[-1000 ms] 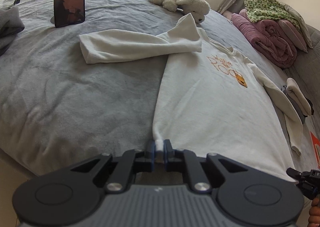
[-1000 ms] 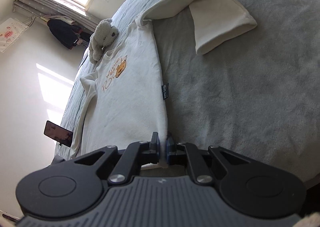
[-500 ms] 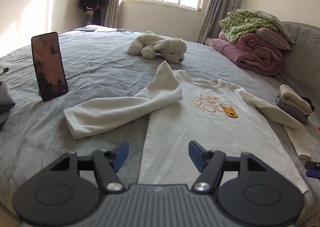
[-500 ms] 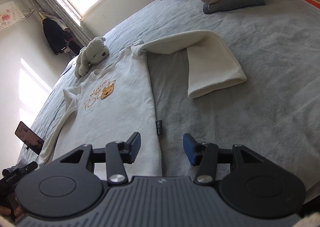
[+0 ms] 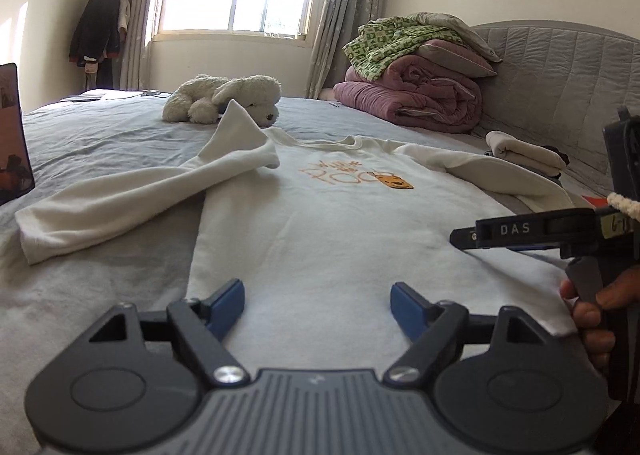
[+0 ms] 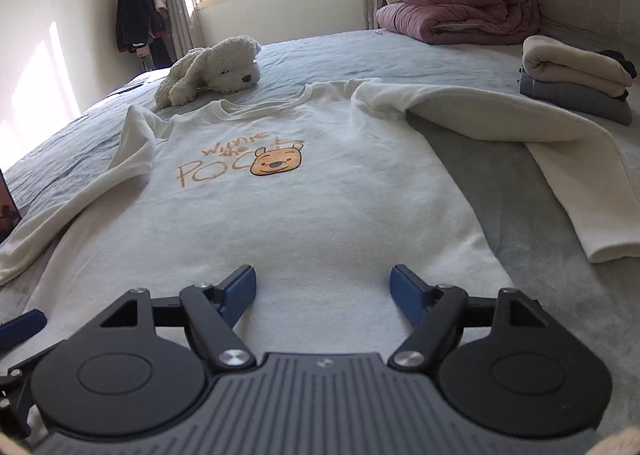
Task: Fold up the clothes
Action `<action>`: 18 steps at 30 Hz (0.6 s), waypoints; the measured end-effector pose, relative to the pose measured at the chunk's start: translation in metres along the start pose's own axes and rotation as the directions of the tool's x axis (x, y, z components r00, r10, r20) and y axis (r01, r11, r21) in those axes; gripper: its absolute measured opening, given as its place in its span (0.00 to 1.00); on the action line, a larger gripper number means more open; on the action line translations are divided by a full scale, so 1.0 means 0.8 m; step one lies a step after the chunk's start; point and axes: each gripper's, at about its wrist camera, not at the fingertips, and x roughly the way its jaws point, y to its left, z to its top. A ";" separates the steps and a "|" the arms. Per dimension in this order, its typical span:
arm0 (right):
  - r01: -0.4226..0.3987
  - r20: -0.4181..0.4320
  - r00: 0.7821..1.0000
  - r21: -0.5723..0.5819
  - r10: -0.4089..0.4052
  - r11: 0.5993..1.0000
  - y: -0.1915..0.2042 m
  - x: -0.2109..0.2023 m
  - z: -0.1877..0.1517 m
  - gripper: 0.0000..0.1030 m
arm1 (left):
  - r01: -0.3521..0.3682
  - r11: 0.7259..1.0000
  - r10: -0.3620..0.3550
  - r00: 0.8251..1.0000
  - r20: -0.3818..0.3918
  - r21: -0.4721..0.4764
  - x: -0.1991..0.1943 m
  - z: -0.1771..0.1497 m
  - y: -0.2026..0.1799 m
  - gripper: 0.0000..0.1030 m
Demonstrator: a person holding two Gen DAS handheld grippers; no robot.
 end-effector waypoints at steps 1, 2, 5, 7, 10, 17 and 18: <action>0.017 -0.003 1.000 -0.014 -0.017 1.000 0.003 0.000 0.000 0.80 | -0.012 0.999 0.012 1.000 0.017 0.031 -0.004 -0.006 -0.005 0.79; 0.035 -0.006 0.999 -0.028 -0.035 0.999 0.006 -0.001 0.000 0.80 | -0.024 0.998 0.022 0.999 0.032 0.059 -0.008 -0.011 -0.010 0.79; 0.063 -0.015 0.998 -0.042 -0.063 0.997 0.010 -0.002 0.001 0.82 | -0.017 0.999 0.016 0.999 0.042 0.030 -0.009 -0.010 -0.006 0.79; 0.055 -0.024 0.998 -0.022 -0.056 0.998 0.006 -0.001 0.002 0.83 | -0.001 1.000 0.001 0.999 0.042 -0.008 -0.008 -0.009 0.001 0.79; 0.070 -0.022 0.997 -0.033 -0.070 0.997 0.012 0.000 0.000 0.85 | -0.004 1.000 0.004 0.999 0.042 -0.008 -0.008 -0.009 0.001 0.79; 0.063 -0.031 0.997 -0.036 -0.064 0.997 0.014 0.006 0.002 0.93 | -0.036 0.999 0.036 0.999 0.025 0.004 -0.003 -0.010 -0.005 0.79; 0.061 -0.032 0.998 -0.035 -0.062 0.998 0.013 0.006 0.002 0.93 | -0.039 0.999 0.039 0.999 0.024 0.004 -0.002 -0.010 -0.006 0.79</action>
